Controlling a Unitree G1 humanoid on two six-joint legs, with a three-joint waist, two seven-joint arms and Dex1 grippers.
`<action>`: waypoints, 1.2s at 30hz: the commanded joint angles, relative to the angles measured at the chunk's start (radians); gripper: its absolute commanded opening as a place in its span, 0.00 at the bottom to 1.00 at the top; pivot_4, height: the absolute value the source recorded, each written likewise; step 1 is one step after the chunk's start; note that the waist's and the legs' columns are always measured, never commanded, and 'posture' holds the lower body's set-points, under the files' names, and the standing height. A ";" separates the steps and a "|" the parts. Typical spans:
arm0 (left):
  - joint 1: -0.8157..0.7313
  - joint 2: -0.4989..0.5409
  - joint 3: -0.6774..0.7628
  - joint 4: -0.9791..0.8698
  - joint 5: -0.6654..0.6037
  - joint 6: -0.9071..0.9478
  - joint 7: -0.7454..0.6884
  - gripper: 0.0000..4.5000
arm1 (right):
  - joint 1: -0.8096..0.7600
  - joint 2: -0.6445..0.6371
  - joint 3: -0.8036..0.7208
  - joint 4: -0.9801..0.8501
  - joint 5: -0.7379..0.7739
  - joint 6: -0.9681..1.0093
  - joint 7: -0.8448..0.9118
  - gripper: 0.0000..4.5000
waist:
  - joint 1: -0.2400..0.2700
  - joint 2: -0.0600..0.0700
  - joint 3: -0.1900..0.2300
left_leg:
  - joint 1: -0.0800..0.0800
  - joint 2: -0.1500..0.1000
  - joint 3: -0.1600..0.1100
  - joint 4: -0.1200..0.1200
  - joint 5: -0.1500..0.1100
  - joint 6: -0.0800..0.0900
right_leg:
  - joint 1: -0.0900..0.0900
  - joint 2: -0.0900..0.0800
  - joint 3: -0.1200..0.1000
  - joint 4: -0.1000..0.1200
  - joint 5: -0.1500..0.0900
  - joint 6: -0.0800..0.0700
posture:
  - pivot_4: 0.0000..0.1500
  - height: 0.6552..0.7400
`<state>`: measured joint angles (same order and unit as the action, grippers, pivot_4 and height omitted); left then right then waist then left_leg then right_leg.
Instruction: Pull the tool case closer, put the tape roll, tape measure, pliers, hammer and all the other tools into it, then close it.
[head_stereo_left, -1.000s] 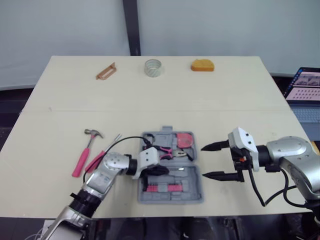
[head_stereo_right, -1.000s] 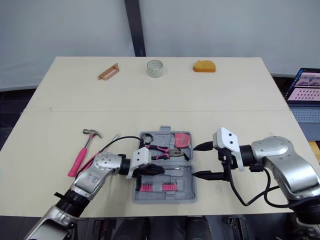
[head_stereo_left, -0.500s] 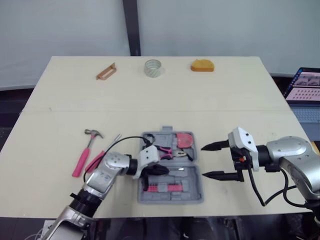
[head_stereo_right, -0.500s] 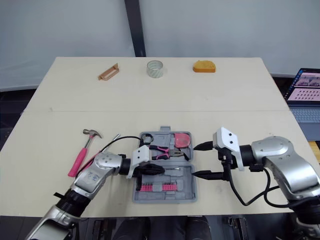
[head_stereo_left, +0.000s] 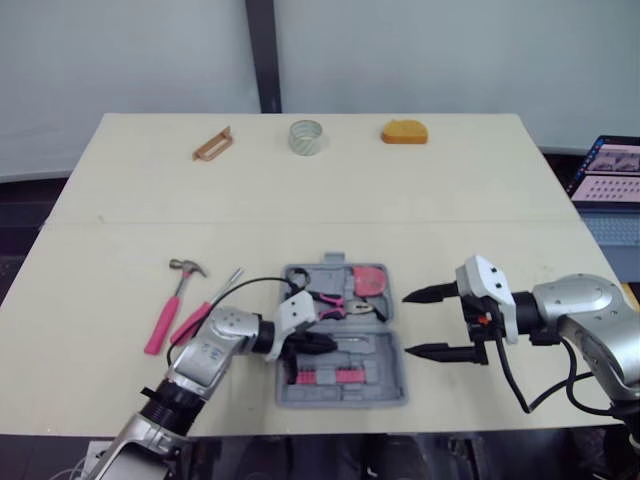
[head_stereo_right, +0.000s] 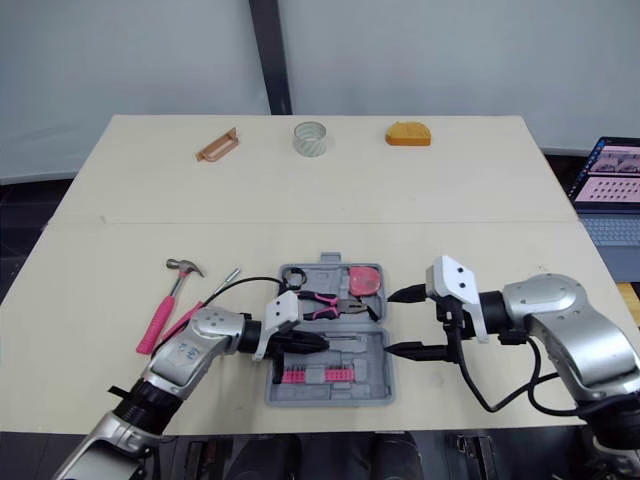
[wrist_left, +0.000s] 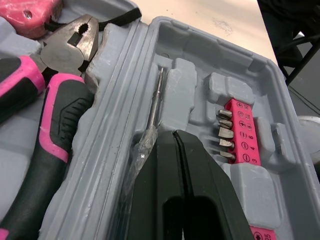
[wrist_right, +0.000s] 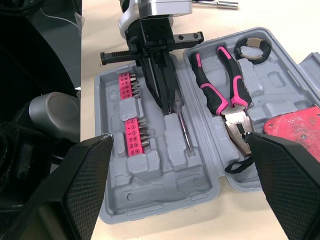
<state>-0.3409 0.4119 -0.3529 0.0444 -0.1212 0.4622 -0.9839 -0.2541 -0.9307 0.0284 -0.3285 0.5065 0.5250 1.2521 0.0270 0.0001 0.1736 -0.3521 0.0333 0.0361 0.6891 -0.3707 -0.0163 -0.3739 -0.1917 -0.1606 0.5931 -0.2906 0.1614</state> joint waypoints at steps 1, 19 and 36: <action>0.043 0.009 -0.019 0.058 0.015 0.052 0.021 0.01 | -0.004 -0.009 -0.028 -0.027 0.012 -0.004 -0.004 1.00 | 0.000 0.001 -0.001 | 0.000 0.000 0.000 0.000 0.000 0.000 | 0.000 0.000 0.000 0.000 0.000 0.000 | 1.00 1.00; 0.007 0.075 0.142 -0.278 -0.237 0.251 -0.037 0.01 | 0.005 -0.001 -0.067 -0.008 0.062 0.020 -0.014 1.00 | 0.000 0.001 -0.001 | -0.001 0.000 0.000 -0.001 0.000 0.000 | -0.001 0.000 0.000 -0.001 0.000 0.000 | 1.00 1.00; 0.386 0.367 0.805 -0.273 -0.310 0.188 0.088 0.99 | 0.112 0.016 -0.301 0.396 0.040 -0.013 -0.108 1.00 | -0.002 0.001 -0.001 | 0.000 0.000 0.002 -0.005 0.000 0.000 | -0.002 0.000 0.001 -0.002 0.000 0.000 | 1.00 1.00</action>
<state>0.0385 0.7734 0.4145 -0.2167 -0.4293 0.6799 -0.9114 -0.1358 -0.9194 -0.2408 0.0557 0.5484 0.5409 1.1444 0.0250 0.0010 0.1731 -0.3523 0.0335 0.0376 0.6846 -0.3707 -0.0164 -0.3760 -0.1917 -0.1596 0.5907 -0.2906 0.1614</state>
